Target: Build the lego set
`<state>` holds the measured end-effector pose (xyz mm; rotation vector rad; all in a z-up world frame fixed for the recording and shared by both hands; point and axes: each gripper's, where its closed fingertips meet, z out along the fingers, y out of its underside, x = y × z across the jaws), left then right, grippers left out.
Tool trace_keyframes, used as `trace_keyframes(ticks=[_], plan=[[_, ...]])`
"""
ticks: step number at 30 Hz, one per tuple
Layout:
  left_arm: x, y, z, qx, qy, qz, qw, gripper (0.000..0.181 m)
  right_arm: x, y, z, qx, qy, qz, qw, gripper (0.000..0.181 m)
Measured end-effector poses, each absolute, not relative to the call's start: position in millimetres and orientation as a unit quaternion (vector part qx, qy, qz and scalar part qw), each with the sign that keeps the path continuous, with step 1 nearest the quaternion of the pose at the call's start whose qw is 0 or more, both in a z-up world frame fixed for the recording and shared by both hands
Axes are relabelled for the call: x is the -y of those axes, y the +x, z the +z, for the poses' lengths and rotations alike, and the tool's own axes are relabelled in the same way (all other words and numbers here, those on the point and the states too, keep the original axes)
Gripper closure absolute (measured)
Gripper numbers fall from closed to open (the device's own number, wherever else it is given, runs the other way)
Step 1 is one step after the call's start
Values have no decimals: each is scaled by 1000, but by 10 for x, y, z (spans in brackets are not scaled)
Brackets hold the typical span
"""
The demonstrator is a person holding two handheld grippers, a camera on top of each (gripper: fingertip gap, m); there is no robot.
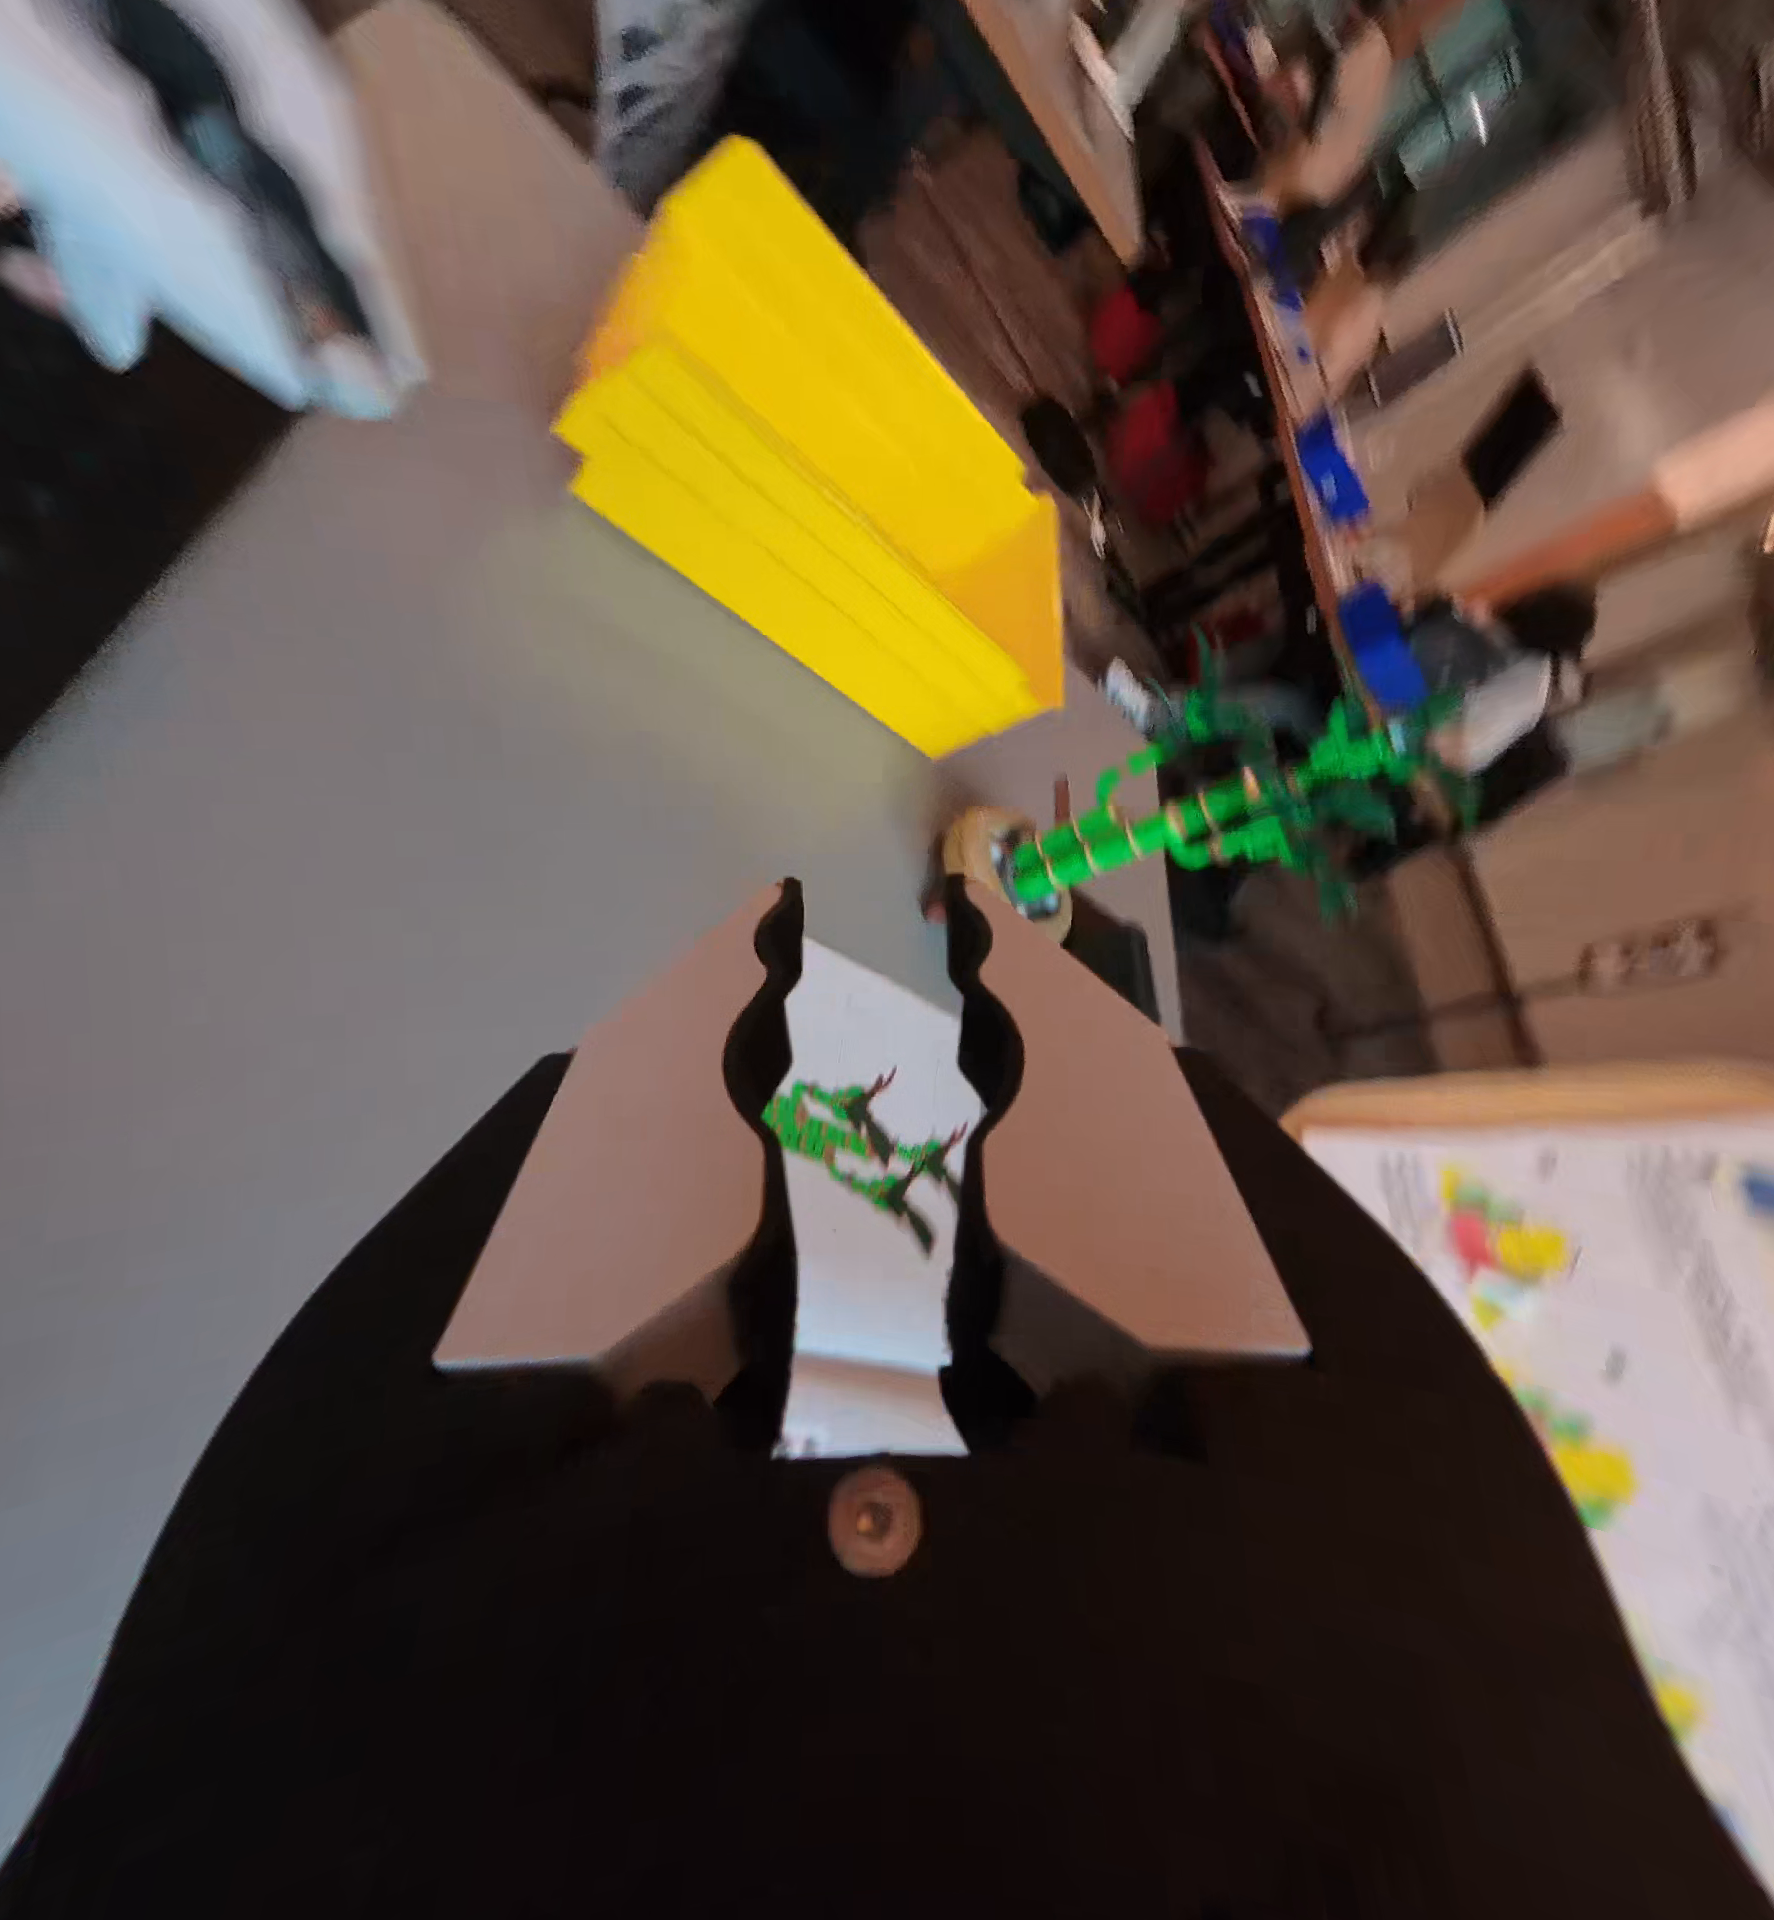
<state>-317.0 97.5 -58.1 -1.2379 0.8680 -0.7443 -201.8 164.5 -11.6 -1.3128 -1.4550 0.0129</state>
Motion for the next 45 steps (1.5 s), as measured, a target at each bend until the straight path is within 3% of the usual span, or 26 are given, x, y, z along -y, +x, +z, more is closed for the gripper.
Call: trace_keyframes(ticks=[9, 17, 23, 25, 27, 30, 35, 38, 45], plan=[[-1153, -2943, -1037, -435, -574, -288, 631, 167, -1988, -1190, 293, 402, -685, 109, 598, 125], [-1199, -2839, -1155, -453, -588, -303, 598, 167, -1877, -939, 531, 363, -689, 38, 626, 125], [-1196, -2784, -1253, -473, -597, -277, 585, 167, -1586, -742, 902, 255, -696, 113, 662, 134], [-1183, -2762, -1281, -484, -596, -266, 583, 167, -1574, -640, 813, 202, -738, 150, 626, 133], [-1171, -2755, -1286, -489, -592, -254, 589, 167, -1550, -509, 474, 150, -820, 160, 529, 133], [-1154, -2769, -1240, -486, -581, -242, 607, 167, -1349, -189, -73, 110, -915, 66, 383, 144], [-1183, -2769, -1067, -440, -601, -287, 602, 168, -958, 42, -610, 134, -960, -37, 242, 154], [-1227, -2639, -849, -417, -599, -331, 598, 168, -910, 202, -686, 166, -955, -127, 209, 170], [-1594, -2074, -67, -397, -549, -357, 643, 168, -757, 595, -713, 180, -930, -277, 160, 181]])
